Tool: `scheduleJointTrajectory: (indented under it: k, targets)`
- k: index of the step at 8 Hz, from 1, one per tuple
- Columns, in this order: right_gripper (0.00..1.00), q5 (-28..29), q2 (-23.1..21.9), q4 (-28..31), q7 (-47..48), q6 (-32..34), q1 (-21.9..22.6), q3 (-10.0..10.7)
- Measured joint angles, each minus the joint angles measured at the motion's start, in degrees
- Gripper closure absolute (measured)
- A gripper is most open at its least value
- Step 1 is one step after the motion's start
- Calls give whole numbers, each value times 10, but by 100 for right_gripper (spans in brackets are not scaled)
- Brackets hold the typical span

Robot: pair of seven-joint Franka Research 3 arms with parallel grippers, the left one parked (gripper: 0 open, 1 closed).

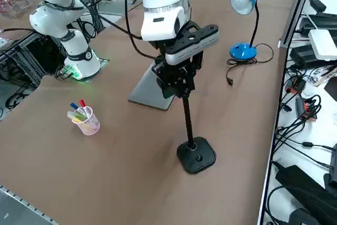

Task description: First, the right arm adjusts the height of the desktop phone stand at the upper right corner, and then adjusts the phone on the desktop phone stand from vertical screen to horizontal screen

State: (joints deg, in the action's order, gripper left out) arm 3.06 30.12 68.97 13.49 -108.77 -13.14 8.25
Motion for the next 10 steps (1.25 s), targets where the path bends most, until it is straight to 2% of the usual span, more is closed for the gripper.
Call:
scheduleJointTrajectory:
  k: [10]
  targets:
    - [70, -23, 45, -4, 7, -5, 6, -1]
